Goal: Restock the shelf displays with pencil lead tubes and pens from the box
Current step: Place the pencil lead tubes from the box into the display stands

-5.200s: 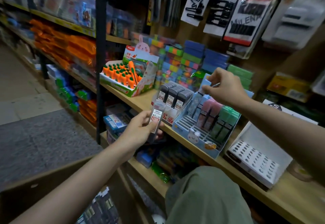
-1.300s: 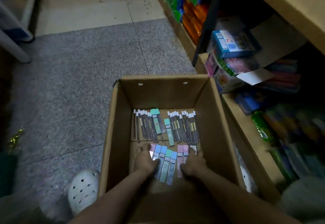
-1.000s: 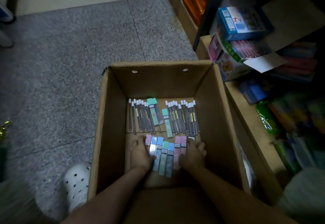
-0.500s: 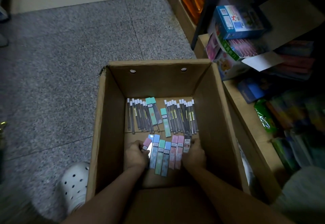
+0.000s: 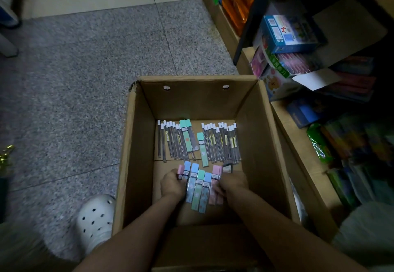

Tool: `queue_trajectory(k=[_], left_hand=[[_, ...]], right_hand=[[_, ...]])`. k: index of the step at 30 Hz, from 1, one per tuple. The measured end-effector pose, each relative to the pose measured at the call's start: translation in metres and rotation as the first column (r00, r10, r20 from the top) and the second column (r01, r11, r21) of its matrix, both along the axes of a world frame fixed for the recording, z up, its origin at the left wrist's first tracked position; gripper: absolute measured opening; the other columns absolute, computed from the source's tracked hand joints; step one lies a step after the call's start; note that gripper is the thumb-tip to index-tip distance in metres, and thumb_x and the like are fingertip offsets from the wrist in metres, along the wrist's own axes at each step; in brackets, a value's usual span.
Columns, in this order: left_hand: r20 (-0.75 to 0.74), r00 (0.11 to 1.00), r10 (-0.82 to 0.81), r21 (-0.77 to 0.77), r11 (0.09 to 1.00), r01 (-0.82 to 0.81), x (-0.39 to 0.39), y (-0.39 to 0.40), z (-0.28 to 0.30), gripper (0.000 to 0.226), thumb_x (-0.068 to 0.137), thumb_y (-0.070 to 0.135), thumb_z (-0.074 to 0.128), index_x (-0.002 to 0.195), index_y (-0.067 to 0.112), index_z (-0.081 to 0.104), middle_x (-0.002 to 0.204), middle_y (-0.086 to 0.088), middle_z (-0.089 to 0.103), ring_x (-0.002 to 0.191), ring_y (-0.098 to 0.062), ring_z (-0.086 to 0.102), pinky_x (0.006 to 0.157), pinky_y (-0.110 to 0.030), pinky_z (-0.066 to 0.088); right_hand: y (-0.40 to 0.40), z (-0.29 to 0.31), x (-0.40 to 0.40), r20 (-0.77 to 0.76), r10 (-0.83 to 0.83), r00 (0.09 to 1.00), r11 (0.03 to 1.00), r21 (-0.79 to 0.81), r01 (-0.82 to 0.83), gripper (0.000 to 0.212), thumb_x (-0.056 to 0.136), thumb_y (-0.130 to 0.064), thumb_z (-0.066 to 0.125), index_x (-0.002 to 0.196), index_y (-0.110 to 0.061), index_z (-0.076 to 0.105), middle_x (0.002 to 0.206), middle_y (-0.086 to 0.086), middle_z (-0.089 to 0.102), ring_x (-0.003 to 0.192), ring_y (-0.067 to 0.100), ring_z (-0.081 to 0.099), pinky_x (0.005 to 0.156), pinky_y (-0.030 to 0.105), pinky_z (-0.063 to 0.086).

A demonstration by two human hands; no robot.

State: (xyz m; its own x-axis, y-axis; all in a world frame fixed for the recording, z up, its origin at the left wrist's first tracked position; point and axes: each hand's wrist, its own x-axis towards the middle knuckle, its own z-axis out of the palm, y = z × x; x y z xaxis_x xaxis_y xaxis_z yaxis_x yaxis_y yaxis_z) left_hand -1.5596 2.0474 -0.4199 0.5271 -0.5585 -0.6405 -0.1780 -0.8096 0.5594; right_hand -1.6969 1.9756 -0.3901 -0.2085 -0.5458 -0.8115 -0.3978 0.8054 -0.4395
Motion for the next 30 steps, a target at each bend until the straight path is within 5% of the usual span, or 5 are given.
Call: queue_trajectory(k=[3,14,19,26,30], left_hand=[[0.006,1.0,0.025,-0.05,0.998,-0.025,0.003,-0.001,0.004,0.026,0.094,0.007,0.055,0.119,0.012,0.061,0.114,-0.011,0.067,0.1,-0.024,0.059,0.083,-0.029,0.047],[-0.346,0.938,-0.008,-0.201,0.977,-0.066,0.014,-0.026,0.081,0.028,0.099,-0.001,0.041,0.124,0.009,0.049,0.112,-0.02,0.065,0.103,-0.034,0.064,0.09,-0.049,0.054],[-0.299,0.896,-0.327,-0.372,0.905,0.206,0.013,-0.049,0.157,0.023,0.098,-0.006,0.041,0.099,0.012,0.055,0.084,-0.007,0.064,0.062,-0.005,0.066,0.057,-0.022,0.056],[-0.237,0.709,-0.664,-0.579,0.683,0.446,-0.014,-0.079,0.289,0.028,0.1,0.011,0.047,0.127,0.022,0.05,0.116,-0.017,0.065,0.1,-0.033,0.067,0.085,-0.053,0.052],[-0.358,0.662,-0.659,-0.687,0.666,0.292,-0.047,-0.088,0.321,0.035,0.101,0.008,0.043,0.136,0.013,0.046,0.124,-0.019,0.062,0.113,-0.037,0.061,0.103,-0.059,0.042]], right_hand=[[0.003,0.004,0.013,0.084,-0.006,0.996,0.998,-0.065,0.011,0.02,0.088,0.004,0.059,0.081,-0.015,0.061,0.092,0.017,0.069,0.083,0.033,0.069,0.074,0.045,0.058],[-0.017,0.082,-0.012,0.07,0.229,0.971,0.901,-0.392,-0.185,0.014,0.09,-0.008,0.067,0.096,-0.015,0.057,0.098,0.011,0.065,0.074,0.024,0.066,0.07,0.038,0.059],[-0.034,0.165,-0.027,-0.103,0.377,0.92,0.669,-0.657,-0.348,0.018,0.084,-0.021,0.075,0.093,-0.021,0.059,0.073,-0.008,0.062,0.062,0.0,0.057,0.054,0.011,0.044],[-0.051,0.291,-0.067,-0.286,0.352,0.891,0.419,-0.803,-0.424,0.021,0.083,-0.026,0.076,0.098,-0.017,0.065,0.07,0.0,0.066,0.058,0.009,0.059,0.06,0.027,0.05],[-0.048,0.338,-0.094,-0.316,0.303,0.899,0.313,-0.858,-0.407,0.022,0.082,-0.02,0.077,0.095,-0.024,0.059,0.062,-0.008,0.065,0.048,-0.006,0.059,0.045,0.007,0.039]])
